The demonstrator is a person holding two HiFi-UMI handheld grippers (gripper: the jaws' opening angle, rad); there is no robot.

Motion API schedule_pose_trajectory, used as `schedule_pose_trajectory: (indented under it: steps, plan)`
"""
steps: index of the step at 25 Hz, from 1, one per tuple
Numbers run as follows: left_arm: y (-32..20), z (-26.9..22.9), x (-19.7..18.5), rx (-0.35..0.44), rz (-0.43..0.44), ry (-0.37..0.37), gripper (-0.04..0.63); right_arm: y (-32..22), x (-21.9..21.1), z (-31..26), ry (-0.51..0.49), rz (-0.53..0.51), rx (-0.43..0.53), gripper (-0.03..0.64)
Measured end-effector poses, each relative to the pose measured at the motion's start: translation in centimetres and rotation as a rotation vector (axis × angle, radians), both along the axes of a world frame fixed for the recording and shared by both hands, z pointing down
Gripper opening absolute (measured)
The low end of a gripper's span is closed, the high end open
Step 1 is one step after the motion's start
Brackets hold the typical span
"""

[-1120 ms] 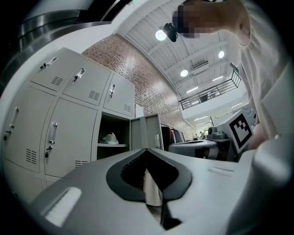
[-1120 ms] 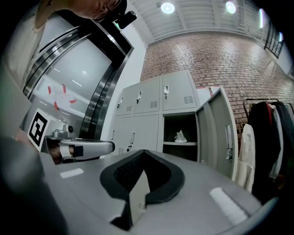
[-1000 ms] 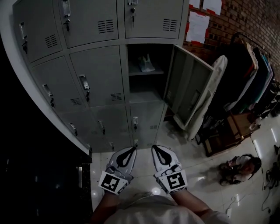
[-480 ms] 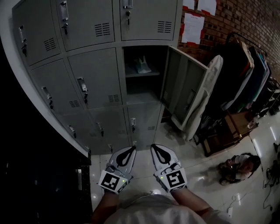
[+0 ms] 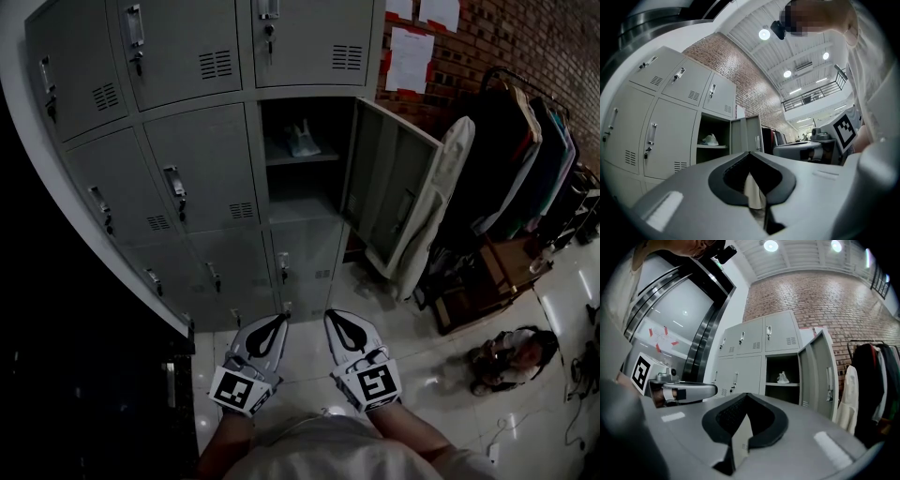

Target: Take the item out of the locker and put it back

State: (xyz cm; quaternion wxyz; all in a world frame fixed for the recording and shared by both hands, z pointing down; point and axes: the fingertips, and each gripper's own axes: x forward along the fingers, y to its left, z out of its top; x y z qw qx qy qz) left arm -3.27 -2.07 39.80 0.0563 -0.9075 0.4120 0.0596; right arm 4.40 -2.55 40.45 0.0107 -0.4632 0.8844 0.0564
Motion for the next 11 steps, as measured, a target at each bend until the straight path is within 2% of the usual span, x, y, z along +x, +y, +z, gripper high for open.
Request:
schedule_pose_trajectory:
  steps: [11]
  plan:
    - [0.06,-0.31,0.72,0.009,0.024,0.003,-0.031,-0.21,0.66,-0.32,-0.018,0.016,-0.003,-0.002]
